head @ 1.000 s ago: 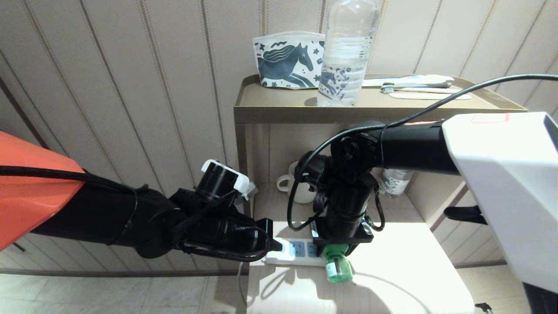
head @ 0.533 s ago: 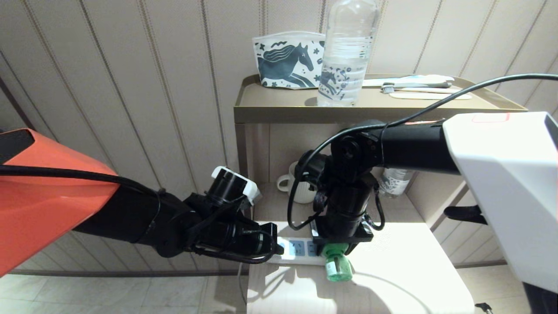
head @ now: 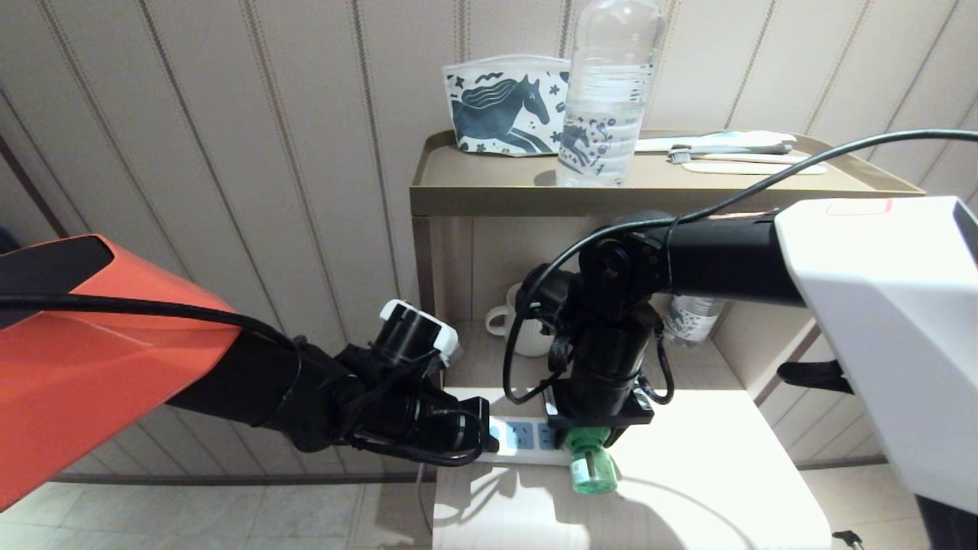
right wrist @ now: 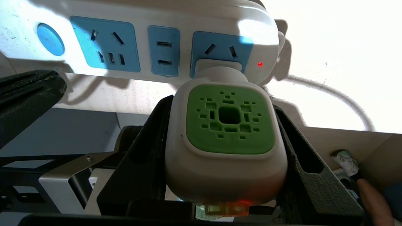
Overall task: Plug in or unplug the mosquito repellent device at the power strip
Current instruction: Hold the socket with your left hand and unplug it with your right hand
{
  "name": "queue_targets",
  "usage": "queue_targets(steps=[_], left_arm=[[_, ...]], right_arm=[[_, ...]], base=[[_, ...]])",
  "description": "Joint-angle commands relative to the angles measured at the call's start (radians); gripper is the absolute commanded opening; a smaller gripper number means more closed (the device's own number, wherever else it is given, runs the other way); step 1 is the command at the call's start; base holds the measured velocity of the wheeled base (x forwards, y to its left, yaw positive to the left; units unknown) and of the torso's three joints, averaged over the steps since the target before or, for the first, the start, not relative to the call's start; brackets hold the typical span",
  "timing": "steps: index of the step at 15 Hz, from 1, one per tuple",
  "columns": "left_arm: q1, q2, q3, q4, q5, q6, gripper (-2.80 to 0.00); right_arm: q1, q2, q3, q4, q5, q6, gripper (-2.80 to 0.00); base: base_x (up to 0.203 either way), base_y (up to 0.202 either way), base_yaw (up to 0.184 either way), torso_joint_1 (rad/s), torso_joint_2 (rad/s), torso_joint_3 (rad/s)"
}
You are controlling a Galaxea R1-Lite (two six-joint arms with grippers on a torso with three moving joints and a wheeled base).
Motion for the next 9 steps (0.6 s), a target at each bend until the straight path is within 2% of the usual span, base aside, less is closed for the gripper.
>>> queue_targets(steps=[1,9], left_arm=[[0.000,0.003,-0.014,0.000,-0.002,-0.005,-2.80],[0.001,0.034,-0.024,-0.026,0.045,-0.006,-2.80]], right_arm=[[0.000,0.001,0.003,0.006,0.000,0.004,-2.80],[0.000,0.000,0.008,0.006,0.001,0.004,-2.80]], base=[[0.000,0.000,0.000,0.000,0.00,0.000],[0.000,0.000,0.000,0.000,0.00,0.000]])
